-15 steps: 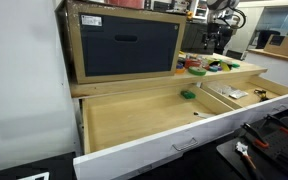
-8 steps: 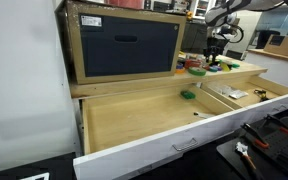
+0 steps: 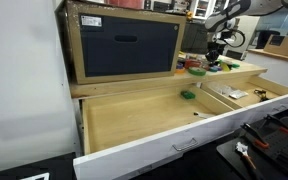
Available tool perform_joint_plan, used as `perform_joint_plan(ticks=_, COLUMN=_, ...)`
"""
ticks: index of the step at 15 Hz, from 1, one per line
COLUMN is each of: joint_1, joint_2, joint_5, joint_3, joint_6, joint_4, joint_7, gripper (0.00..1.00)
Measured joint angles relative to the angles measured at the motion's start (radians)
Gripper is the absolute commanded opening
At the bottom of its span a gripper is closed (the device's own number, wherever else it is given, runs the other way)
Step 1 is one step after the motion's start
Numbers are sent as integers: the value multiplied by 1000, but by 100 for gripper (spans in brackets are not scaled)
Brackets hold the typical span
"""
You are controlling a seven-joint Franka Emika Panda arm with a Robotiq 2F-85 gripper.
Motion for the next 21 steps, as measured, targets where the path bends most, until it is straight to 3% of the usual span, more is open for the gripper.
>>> perform_joint_plan(ticks=10, joint_1=3, joint_2=-7, joint_5=-14, joint_3=2, joint_6=22, joint_4=-19, joint_7=-22, gripper=0)
perform_joint_plan(ticks=21, joint_1=53, joint_2=-70, joint_5=-78, joint_3=9, joint_6=103, joint_4=-134, joint_7=-32, gripper=0)
